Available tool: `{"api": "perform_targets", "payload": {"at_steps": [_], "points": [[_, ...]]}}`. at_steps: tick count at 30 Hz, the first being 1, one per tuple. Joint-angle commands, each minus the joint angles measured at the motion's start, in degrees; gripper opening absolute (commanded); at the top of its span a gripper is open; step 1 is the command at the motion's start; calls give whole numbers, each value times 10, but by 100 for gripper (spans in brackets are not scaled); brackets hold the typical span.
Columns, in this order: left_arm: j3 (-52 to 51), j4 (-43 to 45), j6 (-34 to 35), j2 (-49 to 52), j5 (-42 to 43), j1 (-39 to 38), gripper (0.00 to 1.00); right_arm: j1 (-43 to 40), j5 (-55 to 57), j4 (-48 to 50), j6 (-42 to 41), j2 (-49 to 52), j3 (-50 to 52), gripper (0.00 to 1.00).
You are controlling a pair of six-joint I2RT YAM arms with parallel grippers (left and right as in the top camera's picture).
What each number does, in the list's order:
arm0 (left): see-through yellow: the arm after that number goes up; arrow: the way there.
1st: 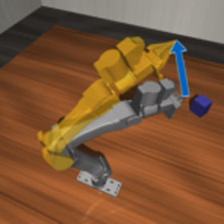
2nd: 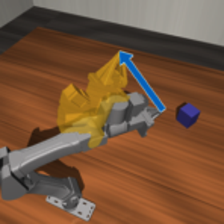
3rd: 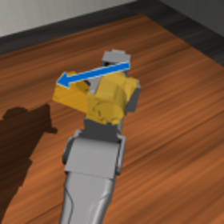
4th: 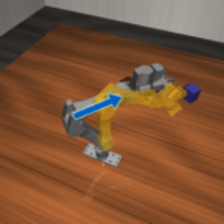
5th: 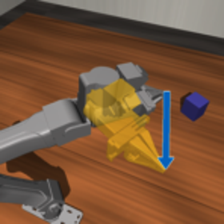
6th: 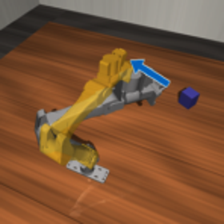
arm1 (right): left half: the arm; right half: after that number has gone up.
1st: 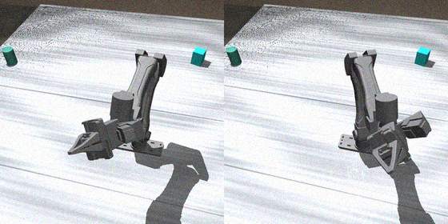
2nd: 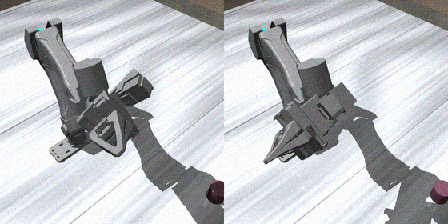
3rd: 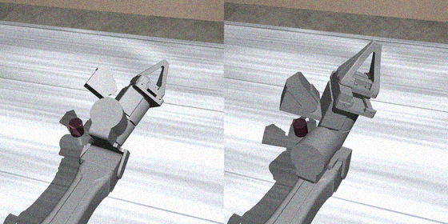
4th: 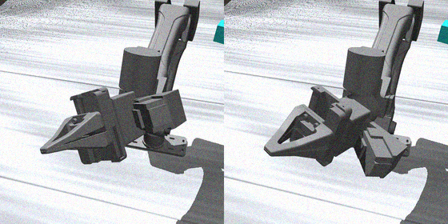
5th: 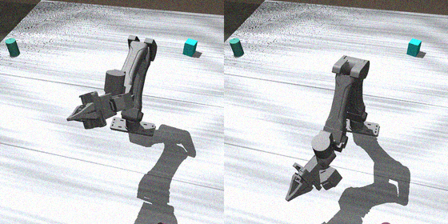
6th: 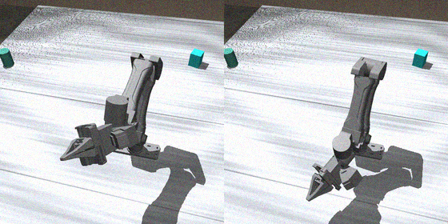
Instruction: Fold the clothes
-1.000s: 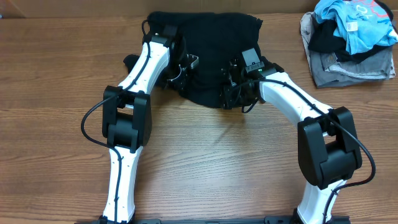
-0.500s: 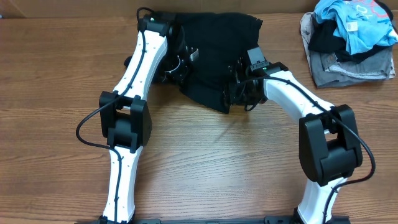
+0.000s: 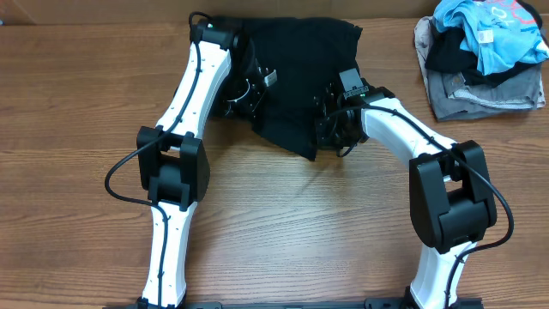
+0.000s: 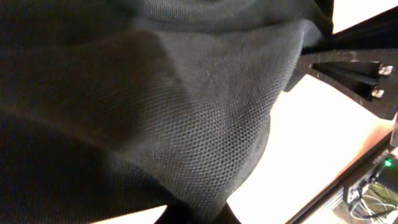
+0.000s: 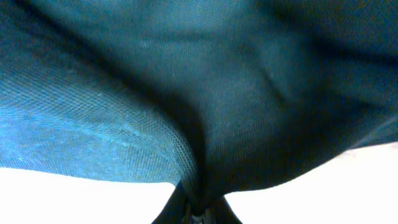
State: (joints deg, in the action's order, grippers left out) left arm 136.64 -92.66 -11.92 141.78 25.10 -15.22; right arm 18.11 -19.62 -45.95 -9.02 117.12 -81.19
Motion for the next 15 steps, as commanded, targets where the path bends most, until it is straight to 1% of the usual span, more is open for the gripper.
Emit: {"api": "perform_targets", "payload": {"at_steps": [1,4,5,9,15], "points": [[35,-20,8,6,-4,12,4,1,-24,-34,0,-20,-8,4],[64,-42,12,5,-5,24,4,1,-23,-92,0,-55,-23,4],[70,-42,29,0,-12,30,4,1,-24,-109,0,-70,-28,4],[73,-42,38,-29,-17,44,4,1,-24,-178,0,-138,-46,4],[73,-42,56,-96,-70,50,4,1,-24,-229,-22,-235,-52,4]]}}
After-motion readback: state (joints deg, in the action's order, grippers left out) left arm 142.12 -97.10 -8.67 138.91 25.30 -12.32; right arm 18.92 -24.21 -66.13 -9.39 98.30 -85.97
